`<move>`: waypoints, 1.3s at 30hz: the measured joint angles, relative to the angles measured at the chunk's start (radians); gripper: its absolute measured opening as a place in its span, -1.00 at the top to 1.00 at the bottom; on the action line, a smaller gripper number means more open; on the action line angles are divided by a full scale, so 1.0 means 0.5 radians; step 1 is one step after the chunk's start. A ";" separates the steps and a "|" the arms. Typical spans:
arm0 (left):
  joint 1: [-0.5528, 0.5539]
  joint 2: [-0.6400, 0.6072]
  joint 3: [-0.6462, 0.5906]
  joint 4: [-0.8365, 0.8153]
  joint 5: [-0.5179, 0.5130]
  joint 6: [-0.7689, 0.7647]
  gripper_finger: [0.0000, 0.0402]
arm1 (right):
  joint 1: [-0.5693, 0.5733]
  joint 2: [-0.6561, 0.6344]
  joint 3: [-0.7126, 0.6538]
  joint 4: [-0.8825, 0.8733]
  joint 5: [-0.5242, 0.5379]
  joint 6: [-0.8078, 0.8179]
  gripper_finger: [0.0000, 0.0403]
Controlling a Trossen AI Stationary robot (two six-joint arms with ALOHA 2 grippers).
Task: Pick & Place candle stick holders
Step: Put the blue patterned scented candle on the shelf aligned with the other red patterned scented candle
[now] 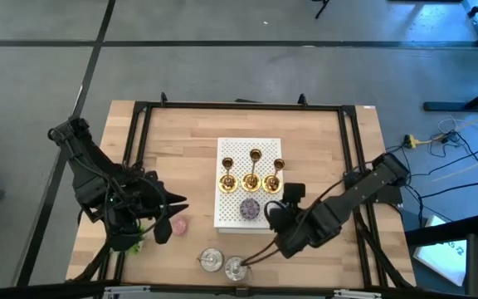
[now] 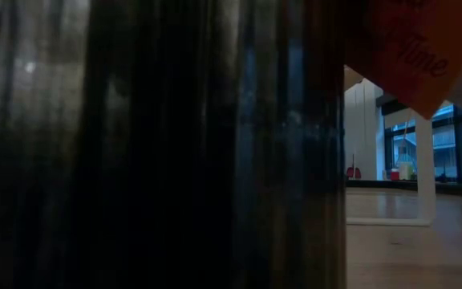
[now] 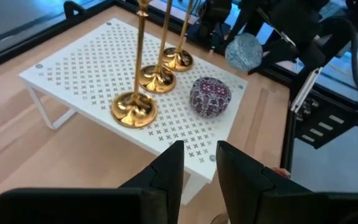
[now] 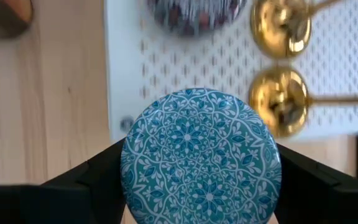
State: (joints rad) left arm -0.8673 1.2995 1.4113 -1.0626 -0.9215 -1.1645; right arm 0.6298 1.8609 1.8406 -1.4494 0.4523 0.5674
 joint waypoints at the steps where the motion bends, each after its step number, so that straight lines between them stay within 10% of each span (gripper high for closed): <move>1: 0.002 0.000 0.000 -0.008 -0.001 0.000 0.55 | -0.013 -0.016 -0.041 0.067 -0.008 -0.023 -0.47; 39: 0.072 -0.023 0.000 -0.175 0.172 0.090 0.55 | -0.166 -0.133 -0.370 0.552 -0.121 -0.050 -0.54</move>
State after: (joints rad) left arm -0.8310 1.2881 1.4113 -1.1500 -0.8352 -1.1196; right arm 0.5466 1.7943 1.6557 -1.1731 0.3916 0.5423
